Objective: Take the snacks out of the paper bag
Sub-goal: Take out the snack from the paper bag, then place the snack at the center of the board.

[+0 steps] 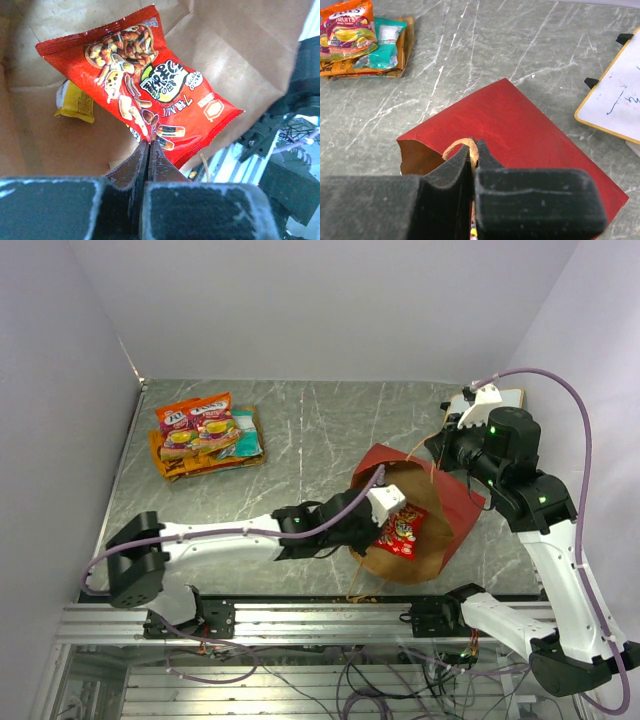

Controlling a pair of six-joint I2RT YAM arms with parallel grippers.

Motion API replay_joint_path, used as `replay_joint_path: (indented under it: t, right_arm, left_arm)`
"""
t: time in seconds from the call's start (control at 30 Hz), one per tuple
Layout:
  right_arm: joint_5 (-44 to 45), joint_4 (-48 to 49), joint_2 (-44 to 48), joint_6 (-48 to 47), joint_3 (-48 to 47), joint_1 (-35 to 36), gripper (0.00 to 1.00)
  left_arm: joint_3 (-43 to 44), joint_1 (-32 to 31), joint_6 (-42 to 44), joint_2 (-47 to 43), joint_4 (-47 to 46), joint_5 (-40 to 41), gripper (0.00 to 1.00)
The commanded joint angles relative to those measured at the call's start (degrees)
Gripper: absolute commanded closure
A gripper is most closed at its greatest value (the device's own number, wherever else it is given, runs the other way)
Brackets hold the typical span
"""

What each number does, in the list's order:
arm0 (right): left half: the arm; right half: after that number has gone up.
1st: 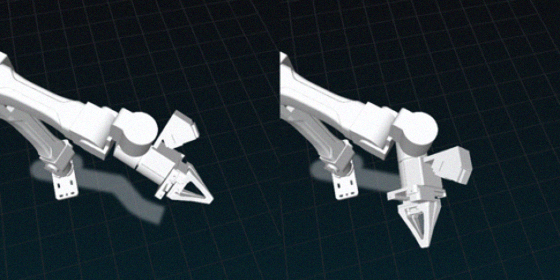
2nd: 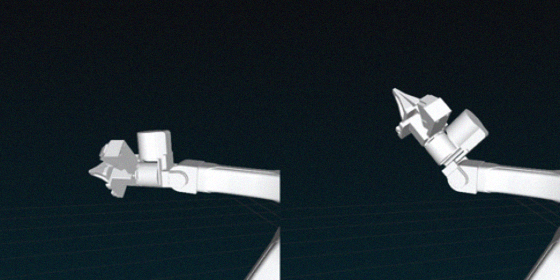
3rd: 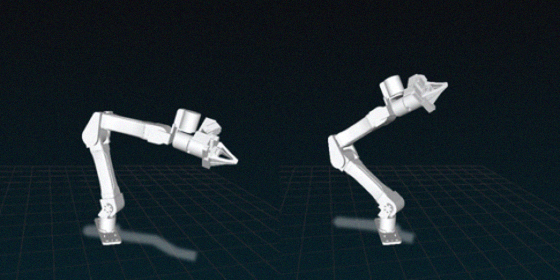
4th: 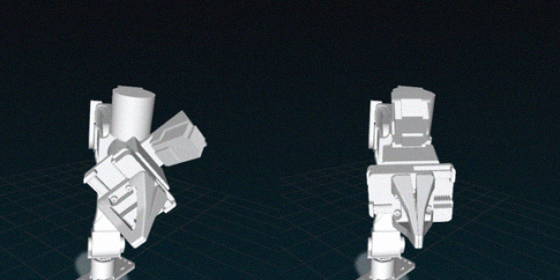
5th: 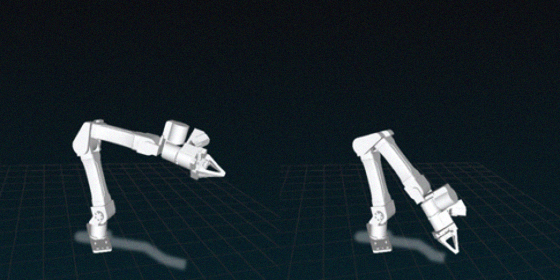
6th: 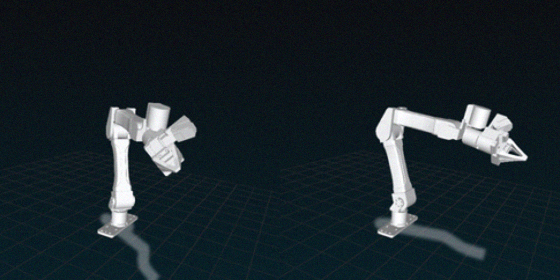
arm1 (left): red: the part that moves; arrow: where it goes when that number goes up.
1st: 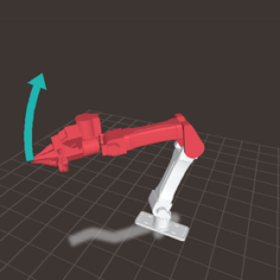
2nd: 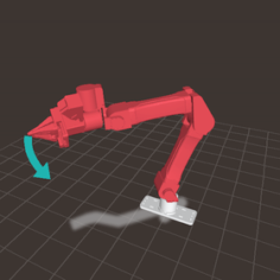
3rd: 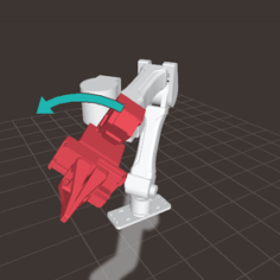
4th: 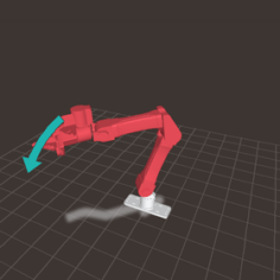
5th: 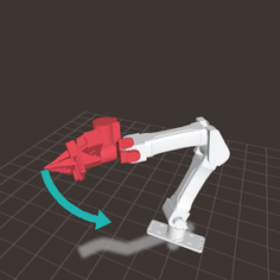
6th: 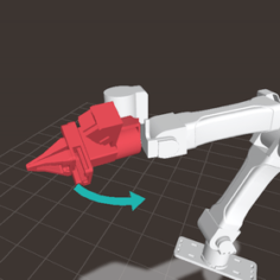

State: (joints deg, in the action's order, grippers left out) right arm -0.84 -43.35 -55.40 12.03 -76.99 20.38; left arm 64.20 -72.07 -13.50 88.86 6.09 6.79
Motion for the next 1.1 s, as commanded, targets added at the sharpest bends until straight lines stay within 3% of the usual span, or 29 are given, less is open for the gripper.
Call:
replay_joint_path:
  t: [0.0,0.23,0.77,0.87,1.07]
  right_arm:
    - [1.79,1.6,0.7,0.14,0.96,0.18,1.0]
    - [2.71,1.96,0.47,0.36,1.46,0.23,1.0]
    - [1.34,3.33,-0.67,0.69,2.34,0.21,1.0]
    - [1.03,3.43,-0.88,0.77,2.42,0.2,1.0]
    - [0.41,3.43,-0.6,0.89,2.61,0.18,1.0]
  left_arm:
    - [-2.76,0.0,0.74,-7.66,-0.16,-3.83,0.93]
    - [-5.6,0.0,-1.81,-19.22,3.2,-1.18,0.93]
    - [1.08,1.9,-3.08,-35.84,18.79,26.07,0.93]
    - [2.58,7.58,-3.35,-35.14,21.57,28.25,0.93]
    - [1.76,31.01,1.35,-31.3,18.36,12.55,0.93]
